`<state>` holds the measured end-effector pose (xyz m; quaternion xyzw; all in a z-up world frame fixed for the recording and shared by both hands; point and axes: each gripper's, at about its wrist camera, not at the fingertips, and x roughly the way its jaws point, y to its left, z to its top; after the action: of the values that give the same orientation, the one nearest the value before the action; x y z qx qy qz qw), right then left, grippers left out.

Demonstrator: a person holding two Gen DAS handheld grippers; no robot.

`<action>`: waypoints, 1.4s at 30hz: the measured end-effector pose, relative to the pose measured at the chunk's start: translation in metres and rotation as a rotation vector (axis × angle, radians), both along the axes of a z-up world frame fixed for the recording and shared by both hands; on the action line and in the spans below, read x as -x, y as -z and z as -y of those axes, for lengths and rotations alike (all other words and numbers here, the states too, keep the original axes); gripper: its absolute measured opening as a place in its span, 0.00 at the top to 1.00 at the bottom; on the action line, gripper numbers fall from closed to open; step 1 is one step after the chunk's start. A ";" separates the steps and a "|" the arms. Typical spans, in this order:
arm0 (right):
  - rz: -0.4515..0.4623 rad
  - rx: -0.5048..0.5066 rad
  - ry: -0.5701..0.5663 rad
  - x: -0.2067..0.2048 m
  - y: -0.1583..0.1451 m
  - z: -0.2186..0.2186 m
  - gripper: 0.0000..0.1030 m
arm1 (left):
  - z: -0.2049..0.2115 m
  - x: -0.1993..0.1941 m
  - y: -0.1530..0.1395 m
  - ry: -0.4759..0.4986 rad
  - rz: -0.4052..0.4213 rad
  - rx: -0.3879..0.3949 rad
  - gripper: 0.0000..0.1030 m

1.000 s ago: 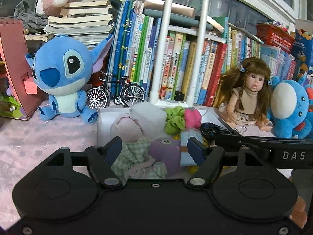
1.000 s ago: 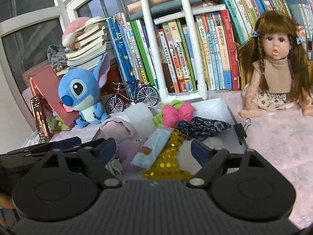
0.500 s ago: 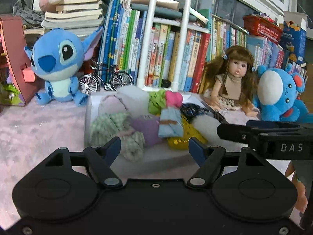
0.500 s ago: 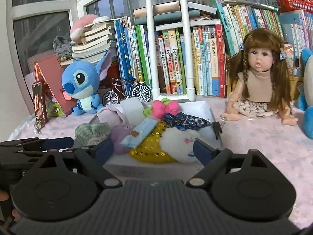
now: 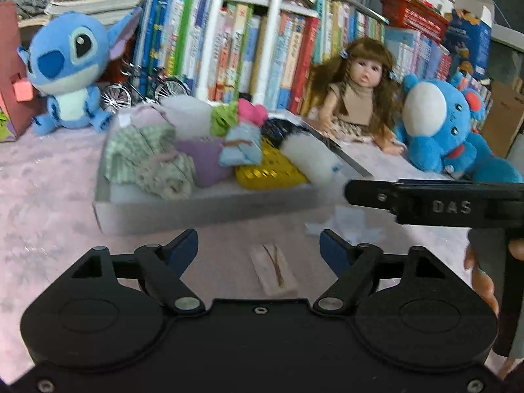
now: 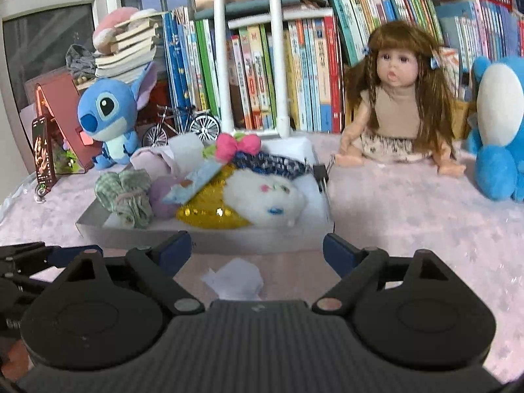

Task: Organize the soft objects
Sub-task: 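Move the left tool to the tied paper packet while the right moves to the white tissue, then close the left tool on the paper packet while the right closes on the white tissue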

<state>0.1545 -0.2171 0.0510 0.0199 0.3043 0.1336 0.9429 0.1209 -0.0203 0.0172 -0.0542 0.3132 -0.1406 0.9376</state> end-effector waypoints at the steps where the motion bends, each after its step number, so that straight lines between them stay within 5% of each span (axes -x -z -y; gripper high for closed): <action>1: -0.009 -0.001 -0.001 0.000 0.002 0.000 0.10 | 0.002 0.001 0.002 0.009 -0.005 -0.002 0.29; 14: -0.071 -0.035 -0.009 0.000 0.020 -0.003 0.11 | 0.015 -0.001 0.017 0.046 -0.060 -0.029 0.73; 22: -0.087 -0.023 -0.025 0.000 0.027 -0.010 0.18 | 0.016 0.002 0.016 0.054 -0.051 -0.045 0.76; 29: -0.121 -0.041 -0.033 -0.003 0.031 -0.015 0.51 | 0.012 0.002 0.015 0.049 -0.052 -0.042 0.76; 42: -0.104 -0.030 -0.045 0.004 0.026 -0.019 0.53 | 0.002 0.001 0.008 0.022 -0.041 -0.031 0.76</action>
<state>0.1510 -0.1985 0.0253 0.0343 0.3514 0.1583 0.9221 0.1196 -0.0220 0.0097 -0.0391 0.3350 -0.1449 0.9302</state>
